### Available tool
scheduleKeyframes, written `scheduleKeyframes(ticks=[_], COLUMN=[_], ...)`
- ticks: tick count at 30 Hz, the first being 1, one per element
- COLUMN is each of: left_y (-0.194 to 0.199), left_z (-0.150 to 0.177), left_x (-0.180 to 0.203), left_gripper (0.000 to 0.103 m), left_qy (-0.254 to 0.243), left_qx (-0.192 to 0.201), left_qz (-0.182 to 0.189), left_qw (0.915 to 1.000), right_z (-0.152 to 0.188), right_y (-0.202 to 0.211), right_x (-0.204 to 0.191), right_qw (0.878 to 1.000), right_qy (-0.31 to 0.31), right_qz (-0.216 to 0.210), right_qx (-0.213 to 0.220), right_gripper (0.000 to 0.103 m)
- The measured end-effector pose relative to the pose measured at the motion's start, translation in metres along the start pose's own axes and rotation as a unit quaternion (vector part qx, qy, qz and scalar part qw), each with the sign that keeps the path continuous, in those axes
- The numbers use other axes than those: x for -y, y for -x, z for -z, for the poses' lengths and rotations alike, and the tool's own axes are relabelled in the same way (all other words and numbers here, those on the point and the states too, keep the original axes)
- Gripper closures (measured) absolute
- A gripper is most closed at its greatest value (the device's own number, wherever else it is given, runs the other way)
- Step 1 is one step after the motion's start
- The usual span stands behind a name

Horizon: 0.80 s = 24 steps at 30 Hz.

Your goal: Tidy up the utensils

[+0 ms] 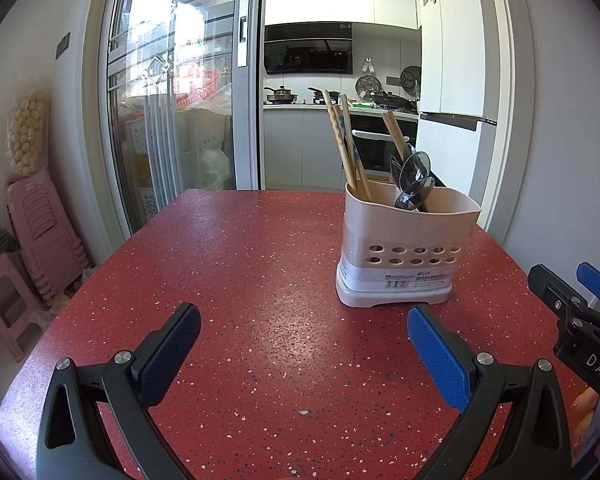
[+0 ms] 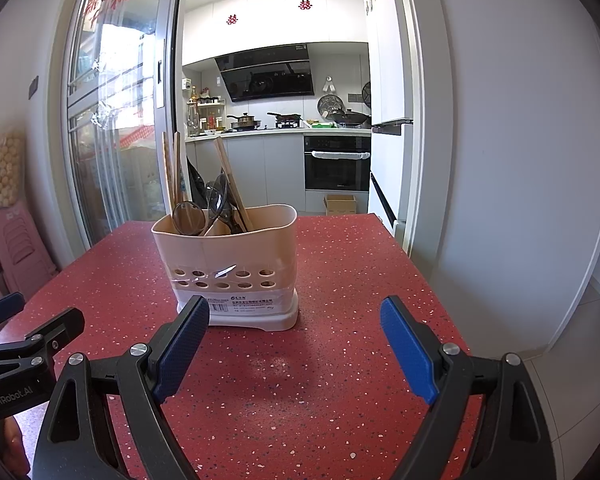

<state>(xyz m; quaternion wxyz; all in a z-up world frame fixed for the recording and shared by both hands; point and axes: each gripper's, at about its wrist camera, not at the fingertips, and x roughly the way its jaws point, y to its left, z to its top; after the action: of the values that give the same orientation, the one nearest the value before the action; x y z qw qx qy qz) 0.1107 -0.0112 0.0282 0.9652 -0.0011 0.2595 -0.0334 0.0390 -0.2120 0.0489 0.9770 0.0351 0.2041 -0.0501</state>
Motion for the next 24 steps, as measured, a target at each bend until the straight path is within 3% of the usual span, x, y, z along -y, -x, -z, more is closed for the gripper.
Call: scheduleKeyframes(ticks=[24], left_y=[0.0004], left_z=[-0.0001], left_x=[0.0017], left_gripper=[0.0], left_qy=[0.0], left_qx=[0.0], left_qz=[0.0], left_qw=[1.0], right_z=[-0.0005], right_y=[0.0011], right_x=[-0.0002], right_qw=[1.0], right_qy=[0.0], right_qz=[-0.002], right_qx=[0.001], right_gripper=[0.013])
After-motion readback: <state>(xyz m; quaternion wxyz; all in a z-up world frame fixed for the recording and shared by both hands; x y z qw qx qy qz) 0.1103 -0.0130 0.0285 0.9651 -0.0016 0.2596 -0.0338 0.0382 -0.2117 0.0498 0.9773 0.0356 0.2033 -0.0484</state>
